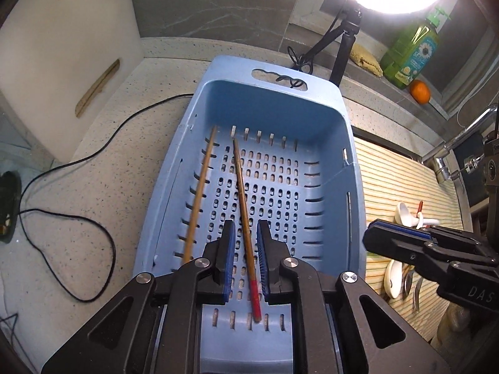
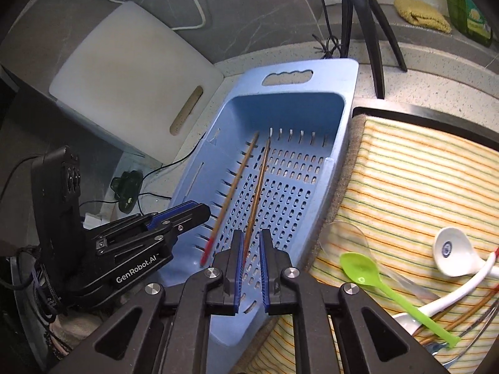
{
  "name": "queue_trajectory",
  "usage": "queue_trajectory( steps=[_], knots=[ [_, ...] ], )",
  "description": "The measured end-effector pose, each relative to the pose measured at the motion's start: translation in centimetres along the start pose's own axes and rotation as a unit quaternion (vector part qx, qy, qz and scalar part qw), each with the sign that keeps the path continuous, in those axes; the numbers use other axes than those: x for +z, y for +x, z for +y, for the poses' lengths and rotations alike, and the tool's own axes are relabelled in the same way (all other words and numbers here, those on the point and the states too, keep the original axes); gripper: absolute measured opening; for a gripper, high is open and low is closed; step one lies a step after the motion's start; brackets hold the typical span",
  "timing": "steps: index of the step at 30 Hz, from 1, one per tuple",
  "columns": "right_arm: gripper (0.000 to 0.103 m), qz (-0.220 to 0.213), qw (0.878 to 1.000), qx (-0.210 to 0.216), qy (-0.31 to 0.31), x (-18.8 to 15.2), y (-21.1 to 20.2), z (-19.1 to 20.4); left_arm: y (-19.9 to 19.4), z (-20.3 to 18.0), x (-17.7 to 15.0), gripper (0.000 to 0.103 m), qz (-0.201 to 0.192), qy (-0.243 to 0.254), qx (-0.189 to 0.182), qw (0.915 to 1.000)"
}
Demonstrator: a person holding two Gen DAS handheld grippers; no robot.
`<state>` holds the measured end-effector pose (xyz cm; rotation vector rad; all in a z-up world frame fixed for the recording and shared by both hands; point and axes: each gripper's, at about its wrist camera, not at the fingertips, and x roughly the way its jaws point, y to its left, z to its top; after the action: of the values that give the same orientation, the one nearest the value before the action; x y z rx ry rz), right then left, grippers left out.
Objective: Organize utensils
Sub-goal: 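Lower the chopstick into the blue basket and open the right gripper, then move the right gripper back over the pile toward the white ceramic spoon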
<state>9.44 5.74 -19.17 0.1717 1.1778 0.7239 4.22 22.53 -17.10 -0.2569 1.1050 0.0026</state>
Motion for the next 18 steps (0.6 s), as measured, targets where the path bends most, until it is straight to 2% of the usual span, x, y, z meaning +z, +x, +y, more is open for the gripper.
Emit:
queue_trajectory(
  steps=[5, 11, 16, 18],
  knots=[
    [0.019, -0.019, 1.000, 0.007, -0.014, -0.5, -3.0, -1.3, -1.3, -1.1, -1.0, 0.013, -0.013, -0.012, -0.008, 0.9998],
    [0.019, -0.025, 1.000, -0.002, -0.014, -1.5, -7.1, -5.4, -3.0, -4.5, -3.3, 0.013, -0.025, -0.005, -0.020, 0.9995],
    [0.019, -0.009, 0.998, -0.024, -0.055, -2.1, -9.3, -8.0, -4.1, -7.8, -5.3, 0.013, -0.028, 0.005, -0.036, 0.9990],
    [0.019, 0.007, 0.997, -0.028, -0.072, -2.5, -9.7, -8.9, -4.2, -9.3, -6.2, 0.018, -0.026, 0.004, -0.046, 0.9986]
  ],
)
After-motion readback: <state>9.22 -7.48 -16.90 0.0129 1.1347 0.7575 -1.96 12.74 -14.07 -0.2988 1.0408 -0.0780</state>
